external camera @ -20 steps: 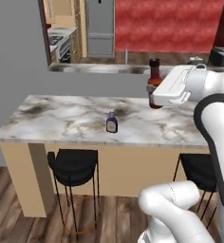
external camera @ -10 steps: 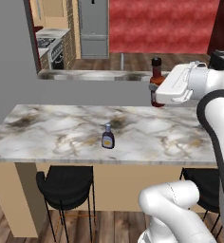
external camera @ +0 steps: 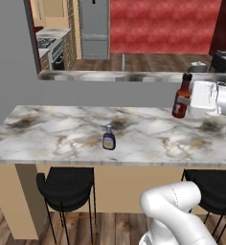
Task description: The dining table condiment station is running low on condiment bottle. Refill the condiment station by opening the cabinet and taking the condiment bottle from the cabinet and placing it on the dining table.
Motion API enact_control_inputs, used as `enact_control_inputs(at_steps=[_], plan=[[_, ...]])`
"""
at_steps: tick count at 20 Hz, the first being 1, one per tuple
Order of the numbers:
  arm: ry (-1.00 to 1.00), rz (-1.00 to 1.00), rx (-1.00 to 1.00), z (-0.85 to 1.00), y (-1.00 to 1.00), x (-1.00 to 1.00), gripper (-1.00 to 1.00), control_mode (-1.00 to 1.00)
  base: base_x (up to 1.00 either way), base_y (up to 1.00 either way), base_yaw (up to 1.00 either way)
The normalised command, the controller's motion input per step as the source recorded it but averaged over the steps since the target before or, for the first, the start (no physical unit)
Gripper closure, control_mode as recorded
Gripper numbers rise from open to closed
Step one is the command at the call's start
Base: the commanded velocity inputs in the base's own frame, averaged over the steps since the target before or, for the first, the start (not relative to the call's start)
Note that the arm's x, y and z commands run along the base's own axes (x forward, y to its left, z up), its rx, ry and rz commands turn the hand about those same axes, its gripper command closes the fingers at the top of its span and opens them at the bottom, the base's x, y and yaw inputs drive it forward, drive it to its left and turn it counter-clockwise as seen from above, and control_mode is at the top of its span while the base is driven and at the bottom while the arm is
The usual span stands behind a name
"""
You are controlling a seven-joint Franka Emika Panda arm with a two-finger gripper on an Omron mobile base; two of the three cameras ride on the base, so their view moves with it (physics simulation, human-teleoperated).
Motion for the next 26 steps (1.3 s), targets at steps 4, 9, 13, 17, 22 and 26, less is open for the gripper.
enact_control_inputs(at_steps=[4, 9, 13, 17, 22, 26], plan=[[0.02, 0.16, 0.08, -0.76, -0.78, 0.49, 1.0, -1.0, 0.0, 0.0, 0.0], [0.0, 0.08, -0.01, -0.63, -0.16, 0.37, 1.0, -1.0, 0.0, 0.0, 0.0], [0.0, 0.07, -0.08, -0.61, 0.0, 0.25, 1.0, -1.0, 0.0, 0.0, 0.0], [0.03, 0.07, -0.05, -0.69, 0.0, 0.19, 1.0, -1.0, 0.0, 0.0, 0.0], [0.06, 0.05, 0.0, -0.75, -0.04, 0.04, 1.0, -1.0, 0.0, 0.0, 0.0], [0.13, 0.03, 0.0, -0.72, 0.0, 0.26, 1.0, -1.0, 0.0, 0.0, 0.0]])
